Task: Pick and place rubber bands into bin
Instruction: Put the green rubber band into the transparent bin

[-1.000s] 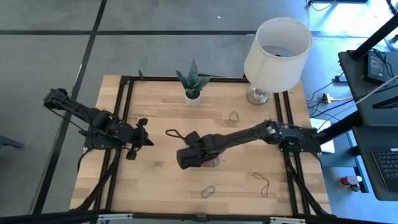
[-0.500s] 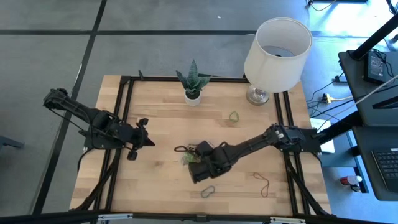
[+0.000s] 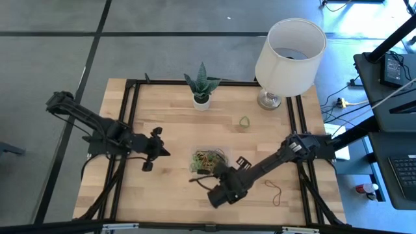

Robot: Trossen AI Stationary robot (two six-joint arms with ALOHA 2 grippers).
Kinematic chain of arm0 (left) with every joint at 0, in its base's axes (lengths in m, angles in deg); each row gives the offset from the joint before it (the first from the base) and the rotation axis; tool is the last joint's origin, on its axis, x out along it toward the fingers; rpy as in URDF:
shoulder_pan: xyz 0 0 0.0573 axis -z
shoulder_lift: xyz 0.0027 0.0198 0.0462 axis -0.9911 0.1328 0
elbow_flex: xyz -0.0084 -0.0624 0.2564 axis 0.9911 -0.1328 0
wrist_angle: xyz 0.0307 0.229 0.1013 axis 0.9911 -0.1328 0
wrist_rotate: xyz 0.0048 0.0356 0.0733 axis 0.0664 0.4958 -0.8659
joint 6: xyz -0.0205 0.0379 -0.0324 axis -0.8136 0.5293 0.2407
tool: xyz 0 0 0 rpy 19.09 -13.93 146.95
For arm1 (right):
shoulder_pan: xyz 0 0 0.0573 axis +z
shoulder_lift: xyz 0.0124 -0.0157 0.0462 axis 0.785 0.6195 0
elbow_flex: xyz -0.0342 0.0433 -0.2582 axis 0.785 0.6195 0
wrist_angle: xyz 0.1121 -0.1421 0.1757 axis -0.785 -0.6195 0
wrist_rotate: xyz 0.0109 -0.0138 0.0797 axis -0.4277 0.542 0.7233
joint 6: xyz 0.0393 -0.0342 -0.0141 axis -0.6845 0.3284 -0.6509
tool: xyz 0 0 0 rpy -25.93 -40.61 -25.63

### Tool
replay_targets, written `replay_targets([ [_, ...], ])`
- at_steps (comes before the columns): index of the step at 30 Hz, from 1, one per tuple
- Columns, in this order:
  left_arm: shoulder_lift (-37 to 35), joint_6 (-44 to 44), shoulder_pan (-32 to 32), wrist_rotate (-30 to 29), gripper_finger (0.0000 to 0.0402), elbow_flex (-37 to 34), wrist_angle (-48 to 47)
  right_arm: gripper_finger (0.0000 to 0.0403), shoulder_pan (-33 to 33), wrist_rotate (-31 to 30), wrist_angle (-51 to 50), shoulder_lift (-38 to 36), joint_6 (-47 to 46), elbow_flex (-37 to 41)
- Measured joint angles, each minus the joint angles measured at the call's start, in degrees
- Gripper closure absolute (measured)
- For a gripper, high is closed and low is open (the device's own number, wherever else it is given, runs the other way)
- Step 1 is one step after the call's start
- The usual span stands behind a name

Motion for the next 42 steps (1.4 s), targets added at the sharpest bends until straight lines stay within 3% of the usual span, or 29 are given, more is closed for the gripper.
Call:
replay_targets([
  [6,4.59,-3.40,0.00,-1.54,0.0400,0.00,5.23,0.0402,2.66,0.05,11.45,-6.27,2.70,14.61],
  [15,8.37,-4.24,-0.02,-6.30,0.0400,0.72,11.16,0.0403,6.59,-0.06,35.30,-31.48,1.58,50.86],
  [20,9.32,-3.31,-0.02,-9.98,0.0400,2.45,11.21,0.0403,7.04,-0.05,40.59,-44.30,4.49,65.88],
  [24,9.33,-1.91,-0.02,-10.28,0.0400,2.58,10.99,0.0403,3.84,-0.16,42.14,-53.73,5.58,75.70],
  [31,9.33,-1.87,-0.02,-10.26,0.0400,2.58,8.92,0.0379,-7.56,-5.13,42.97,-61.66,11.29,83.32],
  [42,9.31,-3.44,-3.43,-10.22,0.0400,2.62,7.12,0.0352,-20.36,-6.60,53.61,-61.56,19.56,83.62],
])
